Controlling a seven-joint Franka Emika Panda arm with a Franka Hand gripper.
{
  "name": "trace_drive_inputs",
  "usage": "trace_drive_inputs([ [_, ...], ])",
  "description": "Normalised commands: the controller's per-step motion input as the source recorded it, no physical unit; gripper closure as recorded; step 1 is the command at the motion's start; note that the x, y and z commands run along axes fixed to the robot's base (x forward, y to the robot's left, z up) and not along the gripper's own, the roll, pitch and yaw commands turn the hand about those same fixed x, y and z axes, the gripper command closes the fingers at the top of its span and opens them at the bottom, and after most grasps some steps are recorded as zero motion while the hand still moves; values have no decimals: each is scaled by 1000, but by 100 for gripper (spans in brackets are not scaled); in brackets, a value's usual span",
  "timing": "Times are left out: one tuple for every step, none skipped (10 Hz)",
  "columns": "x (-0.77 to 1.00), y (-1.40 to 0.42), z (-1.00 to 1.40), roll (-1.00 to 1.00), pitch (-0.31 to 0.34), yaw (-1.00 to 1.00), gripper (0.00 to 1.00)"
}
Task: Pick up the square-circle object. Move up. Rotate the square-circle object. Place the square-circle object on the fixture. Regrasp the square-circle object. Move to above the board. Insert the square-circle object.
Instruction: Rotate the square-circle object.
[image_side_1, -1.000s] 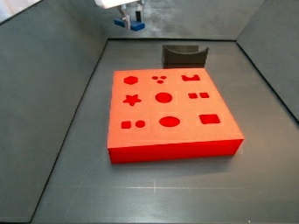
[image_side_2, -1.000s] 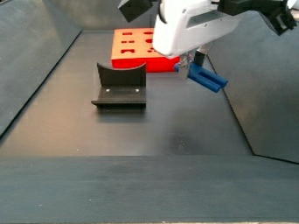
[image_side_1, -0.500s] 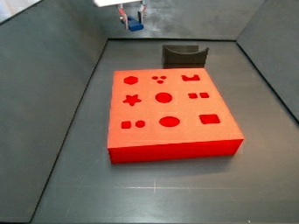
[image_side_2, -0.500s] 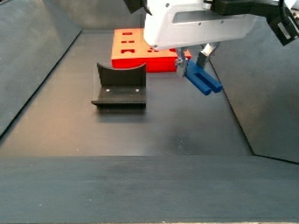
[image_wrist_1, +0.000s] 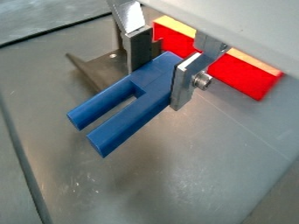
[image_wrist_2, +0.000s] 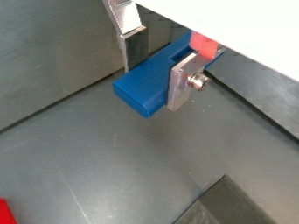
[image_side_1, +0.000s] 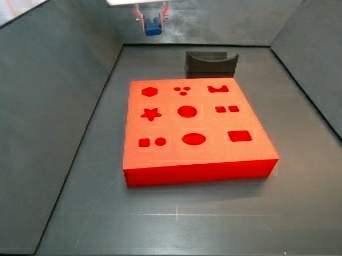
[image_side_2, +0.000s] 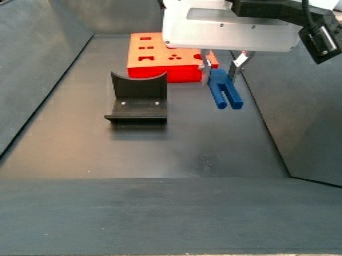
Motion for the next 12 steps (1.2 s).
trace_drive_inputs([
  [5,16,6,-50,-35,-351,100],
  [5,16,6,-50,-34,-234,100],
  [0,0,-1000,0,0,0,100],
  [10,1,-1000,0,-13,42,100],
  [25,-1,-1000,-12,-39,43,100],
  [29,-2,-1000,-32,-48,39,100],
  [37,0,-1000,-62,-58,29,100],
  [41,5,-1000,-82,-63,22,100],
  [46,10,-1000,-93,-68,17,100],
  [46,11,-913,-122,-80,12,100],
  [43,10,-854,-133,-86,12,100],
  [37,10,-724,-154,-106,14,100],
])
